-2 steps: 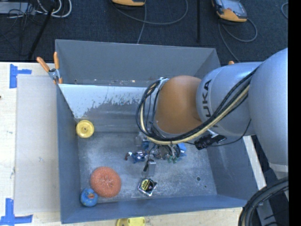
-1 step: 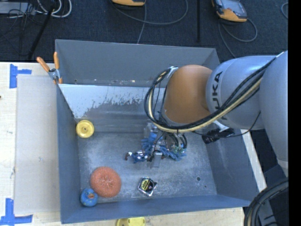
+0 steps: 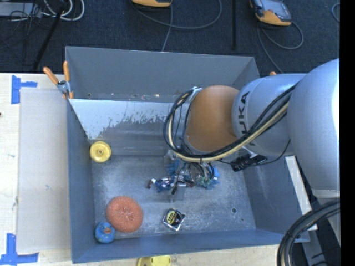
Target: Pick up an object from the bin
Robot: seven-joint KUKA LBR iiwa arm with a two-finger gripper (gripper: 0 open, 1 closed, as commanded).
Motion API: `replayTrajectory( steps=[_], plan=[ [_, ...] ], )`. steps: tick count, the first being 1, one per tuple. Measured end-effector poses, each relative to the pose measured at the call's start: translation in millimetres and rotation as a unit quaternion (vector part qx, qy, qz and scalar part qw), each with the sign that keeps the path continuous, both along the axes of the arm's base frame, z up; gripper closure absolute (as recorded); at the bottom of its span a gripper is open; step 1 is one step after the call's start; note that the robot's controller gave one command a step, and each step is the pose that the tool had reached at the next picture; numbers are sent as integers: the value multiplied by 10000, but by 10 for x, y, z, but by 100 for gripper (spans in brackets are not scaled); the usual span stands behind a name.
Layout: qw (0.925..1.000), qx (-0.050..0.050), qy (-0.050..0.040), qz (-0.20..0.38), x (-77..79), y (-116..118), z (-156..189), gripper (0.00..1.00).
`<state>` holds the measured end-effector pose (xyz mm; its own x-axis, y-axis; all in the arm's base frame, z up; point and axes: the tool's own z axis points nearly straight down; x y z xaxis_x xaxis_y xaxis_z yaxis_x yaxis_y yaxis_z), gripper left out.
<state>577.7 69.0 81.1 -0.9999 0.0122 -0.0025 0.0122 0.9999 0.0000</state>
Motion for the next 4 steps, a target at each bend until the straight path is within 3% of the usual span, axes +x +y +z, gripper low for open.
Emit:
replayTrajectory(
  steps=[1,4],
  plan=[
    [9990,5,12,-446,6,-39,-117,100],
    [9989,-2,60,-455,-21,-44,37,100]
  ],
)
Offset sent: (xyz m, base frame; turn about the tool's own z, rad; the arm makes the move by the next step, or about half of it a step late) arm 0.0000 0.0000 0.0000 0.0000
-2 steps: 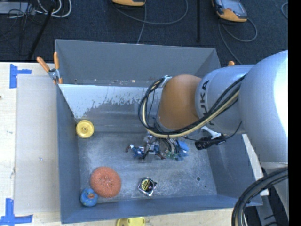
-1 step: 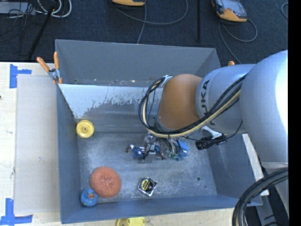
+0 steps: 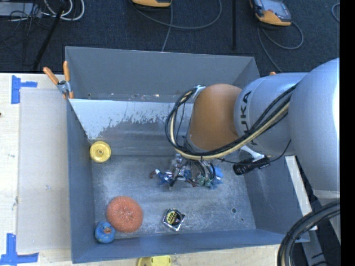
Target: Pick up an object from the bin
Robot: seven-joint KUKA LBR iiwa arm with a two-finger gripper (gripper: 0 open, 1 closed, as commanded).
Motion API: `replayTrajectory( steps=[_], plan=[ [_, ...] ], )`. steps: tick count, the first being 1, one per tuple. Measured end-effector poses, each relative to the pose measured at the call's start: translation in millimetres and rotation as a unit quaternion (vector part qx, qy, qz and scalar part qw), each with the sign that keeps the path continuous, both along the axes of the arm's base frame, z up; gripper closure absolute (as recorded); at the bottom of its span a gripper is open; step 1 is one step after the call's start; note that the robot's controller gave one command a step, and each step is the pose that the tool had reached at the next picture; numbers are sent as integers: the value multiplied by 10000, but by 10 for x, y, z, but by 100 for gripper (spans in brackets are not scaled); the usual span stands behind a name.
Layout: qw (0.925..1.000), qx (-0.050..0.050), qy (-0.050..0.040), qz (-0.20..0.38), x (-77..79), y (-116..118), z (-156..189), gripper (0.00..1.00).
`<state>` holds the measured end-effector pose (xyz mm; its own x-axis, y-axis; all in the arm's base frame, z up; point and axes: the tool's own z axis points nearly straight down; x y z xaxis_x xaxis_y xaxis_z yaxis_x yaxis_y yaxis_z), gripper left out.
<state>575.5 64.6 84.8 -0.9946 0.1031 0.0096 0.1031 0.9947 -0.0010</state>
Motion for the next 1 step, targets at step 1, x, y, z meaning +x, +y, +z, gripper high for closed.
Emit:
replayTrajectory(
  steps=[1],
  plan=[
    [10000,2,-17,-3,5,0,226,100]
  ],
)
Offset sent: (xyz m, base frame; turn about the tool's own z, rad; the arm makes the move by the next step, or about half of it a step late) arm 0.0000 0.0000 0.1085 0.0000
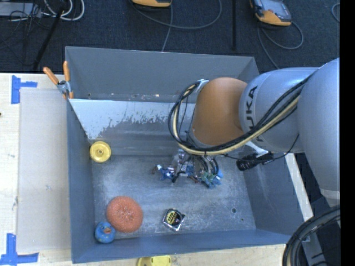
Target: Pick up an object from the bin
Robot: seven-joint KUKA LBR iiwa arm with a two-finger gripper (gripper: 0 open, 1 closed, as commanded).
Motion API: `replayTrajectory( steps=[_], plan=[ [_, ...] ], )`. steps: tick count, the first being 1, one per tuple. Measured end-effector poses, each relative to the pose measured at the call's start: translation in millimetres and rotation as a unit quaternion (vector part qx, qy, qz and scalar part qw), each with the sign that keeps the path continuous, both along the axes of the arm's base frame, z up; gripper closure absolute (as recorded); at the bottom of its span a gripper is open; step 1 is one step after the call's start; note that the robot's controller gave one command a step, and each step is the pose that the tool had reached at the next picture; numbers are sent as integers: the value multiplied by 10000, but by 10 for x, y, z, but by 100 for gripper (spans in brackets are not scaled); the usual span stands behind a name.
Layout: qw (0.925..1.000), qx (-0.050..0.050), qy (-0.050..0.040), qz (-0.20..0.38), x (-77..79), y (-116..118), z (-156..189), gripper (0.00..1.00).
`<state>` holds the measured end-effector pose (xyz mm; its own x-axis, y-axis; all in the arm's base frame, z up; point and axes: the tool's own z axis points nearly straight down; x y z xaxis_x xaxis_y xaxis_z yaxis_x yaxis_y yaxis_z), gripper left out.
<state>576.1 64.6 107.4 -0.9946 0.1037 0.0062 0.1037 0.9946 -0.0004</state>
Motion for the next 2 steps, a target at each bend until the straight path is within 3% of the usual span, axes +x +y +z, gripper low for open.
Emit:
replayTrajectory(
  steps=[1,2],
  plan=[
    [10000,3,-32,-2,16,1,126,100],
    [10000,-1,10,-2,-7,0,321,100]
  ],
)
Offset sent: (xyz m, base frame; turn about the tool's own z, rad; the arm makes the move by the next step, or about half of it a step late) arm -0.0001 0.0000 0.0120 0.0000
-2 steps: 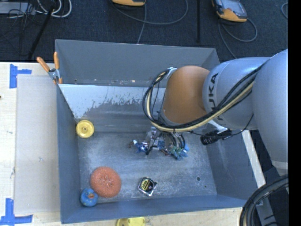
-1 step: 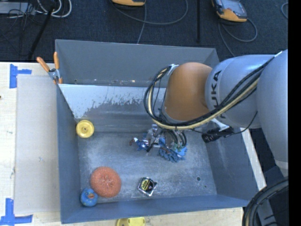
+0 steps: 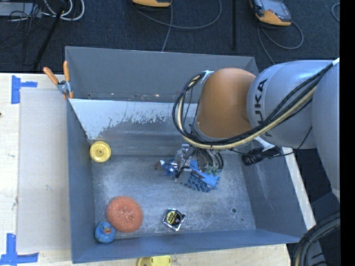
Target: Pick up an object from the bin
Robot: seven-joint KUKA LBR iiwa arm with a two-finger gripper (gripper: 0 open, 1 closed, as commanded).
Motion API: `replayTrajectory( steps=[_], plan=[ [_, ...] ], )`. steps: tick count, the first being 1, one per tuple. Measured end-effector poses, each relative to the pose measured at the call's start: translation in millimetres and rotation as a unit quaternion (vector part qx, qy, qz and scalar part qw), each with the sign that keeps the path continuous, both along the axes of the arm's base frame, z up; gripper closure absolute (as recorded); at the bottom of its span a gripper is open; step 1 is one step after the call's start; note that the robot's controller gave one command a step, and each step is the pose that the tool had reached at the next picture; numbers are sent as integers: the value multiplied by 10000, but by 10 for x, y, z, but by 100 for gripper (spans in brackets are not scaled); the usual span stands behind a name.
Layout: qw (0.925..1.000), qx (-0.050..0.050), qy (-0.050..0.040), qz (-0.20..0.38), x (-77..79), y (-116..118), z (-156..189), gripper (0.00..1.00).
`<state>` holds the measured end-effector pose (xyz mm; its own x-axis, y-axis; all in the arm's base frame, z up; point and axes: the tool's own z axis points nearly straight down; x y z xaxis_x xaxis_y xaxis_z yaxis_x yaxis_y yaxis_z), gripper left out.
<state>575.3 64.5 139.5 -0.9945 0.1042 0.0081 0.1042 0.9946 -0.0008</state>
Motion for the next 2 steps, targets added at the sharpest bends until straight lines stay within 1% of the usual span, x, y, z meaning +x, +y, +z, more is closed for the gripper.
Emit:
replayTrajectory(
  steps=[2],
  plan=[
    [10000,4,-38,1,18,2,429,100]
  ],
)
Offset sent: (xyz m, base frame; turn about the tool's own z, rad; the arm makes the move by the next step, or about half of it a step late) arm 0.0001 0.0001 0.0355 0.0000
